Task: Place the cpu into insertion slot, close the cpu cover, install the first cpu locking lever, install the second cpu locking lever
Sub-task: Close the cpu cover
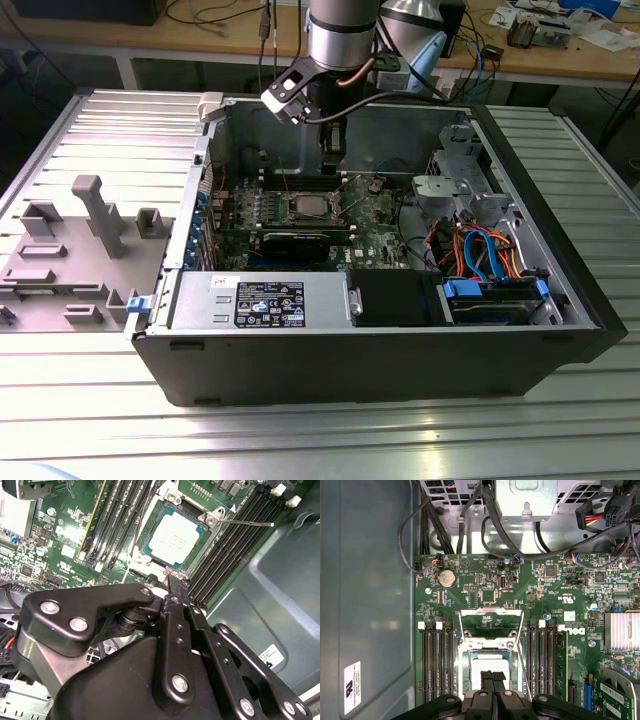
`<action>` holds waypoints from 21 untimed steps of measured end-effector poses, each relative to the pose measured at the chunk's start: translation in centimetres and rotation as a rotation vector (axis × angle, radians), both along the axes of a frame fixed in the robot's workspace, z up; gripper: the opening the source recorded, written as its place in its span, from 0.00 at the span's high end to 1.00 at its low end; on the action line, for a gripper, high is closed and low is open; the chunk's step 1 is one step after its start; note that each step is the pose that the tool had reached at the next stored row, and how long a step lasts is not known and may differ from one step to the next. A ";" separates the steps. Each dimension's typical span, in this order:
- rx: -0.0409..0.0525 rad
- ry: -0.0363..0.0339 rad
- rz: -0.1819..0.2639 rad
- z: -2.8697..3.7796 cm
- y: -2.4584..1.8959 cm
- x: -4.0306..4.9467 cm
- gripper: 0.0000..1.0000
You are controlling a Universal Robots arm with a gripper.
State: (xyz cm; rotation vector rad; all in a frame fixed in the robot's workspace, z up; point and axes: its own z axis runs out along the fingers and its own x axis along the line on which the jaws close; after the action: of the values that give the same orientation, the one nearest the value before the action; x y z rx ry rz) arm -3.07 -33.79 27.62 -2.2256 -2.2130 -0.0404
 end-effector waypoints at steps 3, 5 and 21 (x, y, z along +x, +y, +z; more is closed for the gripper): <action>0.0000 0.0000 0.000 0.00 0.00 0.10 0.89; 0.0000 0.0000 0.000 0.00 0.00 0.34 0.89; -0.0002 -0.0001 0.000 0.00 0.00 0.97 0.89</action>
State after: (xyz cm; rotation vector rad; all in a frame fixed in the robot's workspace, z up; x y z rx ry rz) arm -2.09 -33.79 27.61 -2.2260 -2.2129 -0.0402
